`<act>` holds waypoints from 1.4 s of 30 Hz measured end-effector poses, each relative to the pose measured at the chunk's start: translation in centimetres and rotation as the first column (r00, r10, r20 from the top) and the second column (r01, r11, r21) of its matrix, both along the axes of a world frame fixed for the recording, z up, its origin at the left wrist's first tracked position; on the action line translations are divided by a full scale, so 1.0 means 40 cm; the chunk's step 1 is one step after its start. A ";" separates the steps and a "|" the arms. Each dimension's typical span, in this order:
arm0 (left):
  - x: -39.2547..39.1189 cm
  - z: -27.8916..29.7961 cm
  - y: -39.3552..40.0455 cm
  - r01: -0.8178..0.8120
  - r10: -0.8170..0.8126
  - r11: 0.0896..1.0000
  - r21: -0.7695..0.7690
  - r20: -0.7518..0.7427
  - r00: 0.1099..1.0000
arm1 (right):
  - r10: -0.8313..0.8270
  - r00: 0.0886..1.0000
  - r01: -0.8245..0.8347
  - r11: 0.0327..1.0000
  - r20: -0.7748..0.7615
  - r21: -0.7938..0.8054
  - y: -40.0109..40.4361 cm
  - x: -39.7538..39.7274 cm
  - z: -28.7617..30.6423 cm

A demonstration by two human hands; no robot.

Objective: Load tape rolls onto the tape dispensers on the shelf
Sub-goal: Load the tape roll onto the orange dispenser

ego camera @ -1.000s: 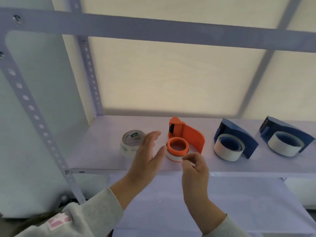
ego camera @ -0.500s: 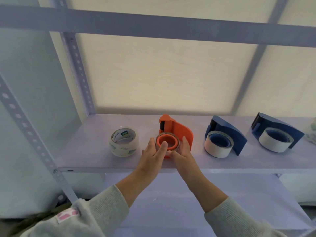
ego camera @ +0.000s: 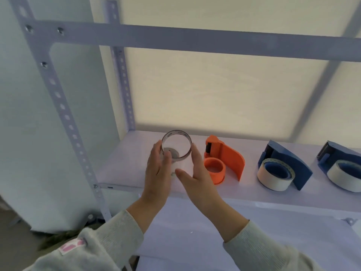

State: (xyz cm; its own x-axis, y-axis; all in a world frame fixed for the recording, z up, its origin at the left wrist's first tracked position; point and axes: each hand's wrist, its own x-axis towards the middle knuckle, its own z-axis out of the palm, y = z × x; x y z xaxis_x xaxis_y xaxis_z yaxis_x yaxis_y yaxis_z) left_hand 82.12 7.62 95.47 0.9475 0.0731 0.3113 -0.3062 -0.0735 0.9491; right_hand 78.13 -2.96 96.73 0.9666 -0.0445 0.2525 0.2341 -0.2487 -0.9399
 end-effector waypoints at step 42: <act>0.090 -0.043 0.101 0.245 -0.209 0.968 0.043 -0.392 0.896 | -0.137 0.921 0.218 0.957 -0.365 0.190 0.095 0.112 -0.009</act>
